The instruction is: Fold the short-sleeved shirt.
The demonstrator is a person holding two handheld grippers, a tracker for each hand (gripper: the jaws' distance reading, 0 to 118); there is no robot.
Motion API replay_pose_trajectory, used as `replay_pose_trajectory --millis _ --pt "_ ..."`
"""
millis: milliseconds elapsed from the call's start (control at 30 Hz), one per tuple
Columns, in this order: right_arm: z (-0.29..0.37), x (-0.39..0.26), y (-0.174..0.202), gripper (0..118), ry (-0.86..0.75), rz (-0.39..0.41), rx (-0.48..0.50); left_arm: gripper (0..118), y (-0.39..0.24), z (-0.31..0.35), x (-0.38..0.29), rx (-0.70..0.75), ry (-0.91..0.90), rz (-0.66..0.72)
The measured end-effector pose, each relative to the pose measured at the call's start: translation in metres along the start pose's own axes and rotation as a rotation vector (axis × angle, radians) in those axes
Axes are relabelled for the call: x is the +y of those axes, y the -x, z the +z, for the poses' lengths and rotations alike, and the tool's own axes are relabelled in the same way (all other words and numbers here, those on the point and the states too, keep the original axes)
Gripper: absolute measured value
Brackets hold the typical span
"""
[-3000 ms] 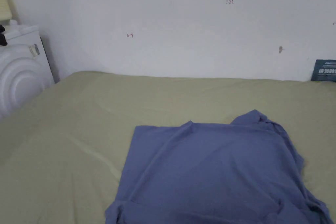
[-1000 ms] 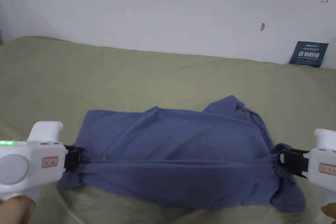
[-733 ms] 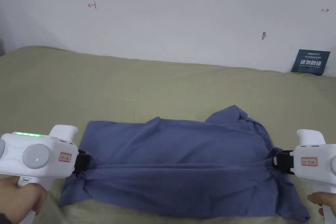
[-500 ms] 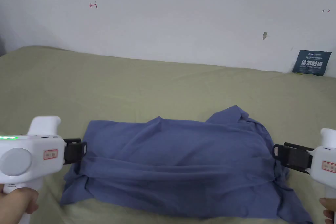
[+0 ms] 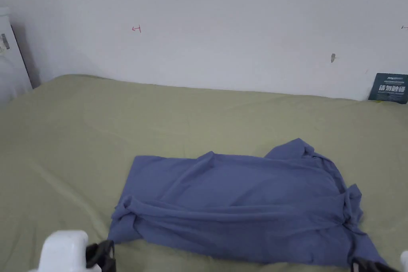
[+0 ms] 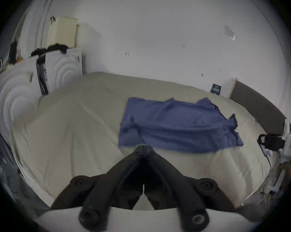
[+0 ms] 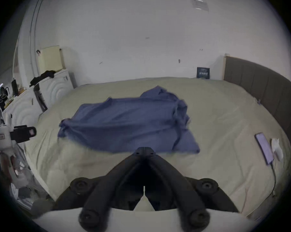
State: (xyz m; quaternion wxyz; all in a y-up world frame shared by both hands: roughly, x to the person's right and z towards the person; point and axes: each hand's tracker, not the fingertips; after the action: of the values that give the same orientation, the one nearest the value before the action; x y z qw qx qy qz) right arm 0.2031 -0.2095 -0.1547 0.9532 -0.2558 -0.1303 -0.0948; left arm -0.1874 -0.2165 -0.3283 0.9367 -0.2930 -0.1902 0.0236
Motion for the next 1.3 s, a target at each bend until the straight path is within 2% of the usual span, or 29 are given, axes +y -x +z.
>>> replay_pose_trajectory --millis 133,233,267,333,367,400,433,567,667,733,767,800,833,867,900,1033,1167,1200,1233,1267,1300 --pt "-0.003 -0.024 0.008 1 0.068 -0.010 0.038 0 0.005 -0.022 -0.017 -0.003 0.106 0.030" --pt "-0.009 -0.024 0.006 1 0.086 -0.018 0.034 0 0.015 -0.052 -0.007 -0.008 0.117 0.124" --pt "-0.010 -0.025 0.003 1 0.090 -0.024 0.035 6 0.020 -0.065 0.000 0.005 0.125 0.147" --pt "-0.011 -0.020 -0.003 1 0.089 -0.032 0.044 34 0.026 -0.088 0.012 0.013 0.110 0.170" --pt "-0.012 -0.019 -0.006 1 0.088 -0.033 0.044 50 0.032 -0.103 0.019 0.018 0.124 0.175" --pt "-0.014 -0.018 -0.010 1 0.089 -0.031 0.041 71 0.038 -0.116 0.025 0.020 0.124 0.184" --pt "-0.016 -0.017 -0.014 1 0.092 -0.030 0.040 72 0.037 -0.126 0.027 0.021 0.126 0.190" --pt "-0.022 -0.011 -0.030 1 0.097 -0.024 0.018 72 0.038 -0.165 0.038 -0.018 0.168 0.131" --pt "-0.033 -0.002 -0.047 1 0.108 -0.056 -0.025 72 0.041 -0.192 0.037 0.022 0.237 0.061" --pt "-0.044 0.007 -0.062 3 0.120 -0.094 -0.035 61 0.042 -0.187 0.037 0.012 0.244 0.097" --pt "-0.052 0.011 -0.070 10 0.127 -0.109 -0.039 41 0.046 -0.179 0.038 0.018 0.204 0.118" --pt "-0.062 0.014 -0.078 34 0.142 -0.121 -0.034 1 0.050 -0.177 0.038 -0.023 0.185 0.154" --pt "-0.074 0.016 -0.085 60 0.156 -0.123 -0.044 1 0.050 -0.169 0.036 -0.034 0.182 0.160" --pt "-0.090 0.018 -0.096 79 0.169 -0.120 -0.043 2 0.053 -0.169 0.036 -0.026 0.189 0.158" --pt "-0.101 0.019 -0.100 82 0.173 -0.112 -0.049 1 0.056 -0.171 0.035 -0.034 0.203 0.162" --pt "-0.144 0.021 -0.117 82 0.204 -0.107 -0.045 2 0.054 -0.172 0.034 -0.051 0.225 0.166" --pt "-0.172 0.020 -0.127 80 0.250 -0.221 -0.022 1 0.049 -0.169 0.037 -0.083 0.217 0.143" --pt "-0.177 0.020 -0.126 69 0.271 -0.226 -0.012 1 0.048 -0.167 0.036 -0.094 0.216 0.138" --pt "-0.177 0.021 -0.124 50 0.265 -0.216 -0.023 1 0.046 -0.166 0.038 -0.108 0.215 0.132" --pt "-0.174 0.024 -0.122 11 0.250 -0.189 -0.067 1 0.045 -0.163 0.038 -0.116 0.211 0.129" --pt "-0.173 0.025 -0.122 5 0.249 -0.189 -0.055 1 0.045 -0.161 0.038 -0.123 0.209 0.126"
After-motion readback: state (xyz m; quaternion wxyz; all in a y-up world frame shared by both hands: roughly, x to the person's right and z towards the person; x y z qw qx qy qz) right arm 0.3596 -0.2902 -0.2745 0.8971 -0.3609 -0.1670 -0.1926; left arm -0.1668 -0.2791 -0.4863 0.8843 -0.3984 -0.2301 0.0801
